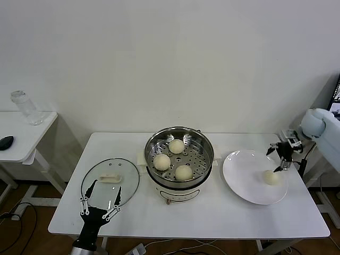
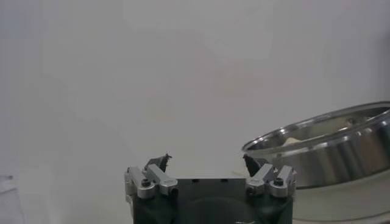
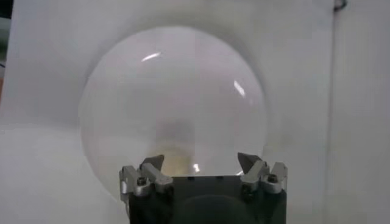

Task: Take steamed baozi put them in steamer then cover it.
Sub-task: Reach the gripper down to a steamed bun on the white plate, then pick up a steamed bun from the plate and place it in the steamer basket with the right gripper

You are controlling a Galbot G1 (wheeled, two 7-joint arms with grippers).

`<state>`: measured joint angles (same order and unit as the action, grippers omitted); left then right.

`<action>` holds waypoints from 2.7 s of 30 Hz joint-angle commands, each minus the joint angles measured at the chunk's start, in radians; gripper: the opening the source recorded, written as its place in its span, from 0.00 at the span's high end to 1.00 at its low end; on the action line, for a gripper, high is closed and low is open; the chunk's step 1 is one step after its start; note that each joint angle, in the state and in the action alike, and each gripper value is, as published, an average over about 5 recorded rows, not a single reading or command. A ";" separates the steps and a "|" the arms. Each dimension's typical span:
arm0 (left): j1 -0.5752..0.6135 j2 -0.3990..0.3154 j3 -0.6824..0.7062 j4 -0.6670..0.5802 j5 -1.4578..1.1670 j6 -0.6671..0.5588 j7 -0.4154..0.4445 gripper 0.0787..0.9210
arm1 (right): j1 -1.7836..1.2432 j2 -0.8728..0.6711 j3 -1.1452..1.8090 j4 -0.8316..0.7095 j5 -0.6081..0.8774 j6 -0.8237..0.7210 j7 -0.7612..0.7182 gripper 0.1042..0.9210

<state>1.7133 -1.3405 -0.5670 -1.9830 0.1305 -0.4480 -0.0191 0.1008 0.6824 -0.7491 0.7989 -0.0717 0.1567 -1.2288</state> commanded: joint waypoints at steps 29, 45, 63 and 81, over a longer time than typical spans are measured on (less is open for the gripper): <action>0.002 0.000 -0.009 0.003 -0.024 0.008 -0.002 0.12 | -0.130 0.056 0.091 -0.129 -0.052 -0.012 0.089 0.21; -0.007 0.002 0.000 -0.004 -0.021 0.008 -0.004 0.12 | 0.323 0.026 -0.271 0.130 0.195 -0.084 -0.094 0.32; -0.012 0.001 0.009 -0.032 -0.063 0.043 -0.014 0.12 | 0.720 0.343 -0.702 0.446 0.617 -0.275 -0.022 0.32; -0.031 -0.010 0.014 -0.023 -0.062 0.039 -0.020 0.12 | 0.528 0.479 -0.704 0.356 0.452 -0.299 0.060 0.33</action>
<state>1.6841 -1.3506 -0.5527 -2.0068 0.0738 -0.4113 -0.0380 0.6759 1.0901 -1.4145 1.1642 0.4115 -0.1223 -1.2011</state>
